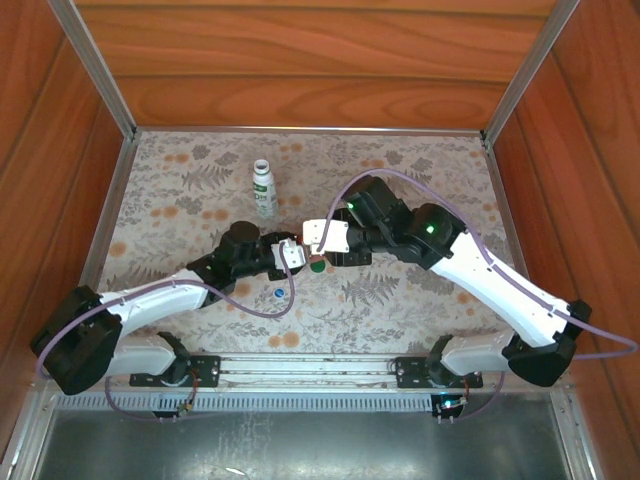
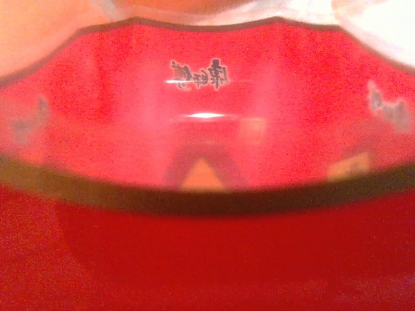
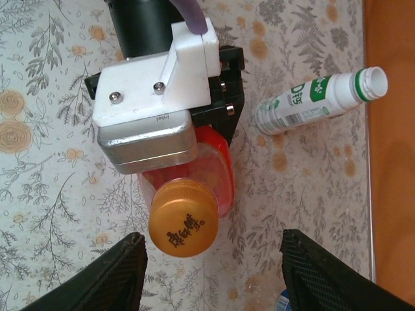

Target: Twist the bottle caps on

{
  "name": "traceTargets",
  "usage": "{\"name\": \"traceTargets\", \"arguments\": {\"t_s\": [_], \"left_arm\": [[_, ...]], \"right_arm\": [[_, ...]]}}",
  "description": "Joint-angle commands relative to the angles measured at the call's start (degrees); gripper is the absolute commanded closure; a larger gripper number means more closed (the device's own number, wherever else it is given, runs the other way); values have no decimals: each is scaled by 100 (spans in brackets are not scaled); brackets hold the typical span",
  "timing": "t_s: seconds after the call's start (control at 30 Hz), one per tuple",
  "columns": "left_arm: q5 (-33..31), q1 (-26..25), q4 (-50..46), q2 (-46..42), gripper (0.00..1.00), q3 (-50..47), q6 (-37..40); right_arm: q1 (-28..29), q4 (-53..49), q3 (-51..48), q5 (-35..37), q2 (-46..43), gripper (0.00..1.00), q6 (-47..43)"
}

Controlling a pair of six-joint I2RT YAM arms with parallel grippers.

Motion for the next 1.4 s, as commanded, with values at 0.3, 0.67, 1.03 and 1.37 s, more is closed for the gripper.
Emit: {"name": "traceTargets", "arguments": {"t_s": [0.3, 0.67, 1.03, 1.37], "left_arm": [[64, -117, -230, -139, 47, 84, 46], [-80, -122, -285, -229, 47, 37, 73], [-60, -130, -364, -194, 47, 62, 55], [-393, -128, -415, -198, 47, 166, 31]], "right_arm": [[37, -80, -90, -311, 70, 55, -272], [33, -271, -169, -551, 115, 53, -217], [33, -41, -238, -481, 159, 61, -166], [28, 329, -468, -469, 46, 66, 851]]}}
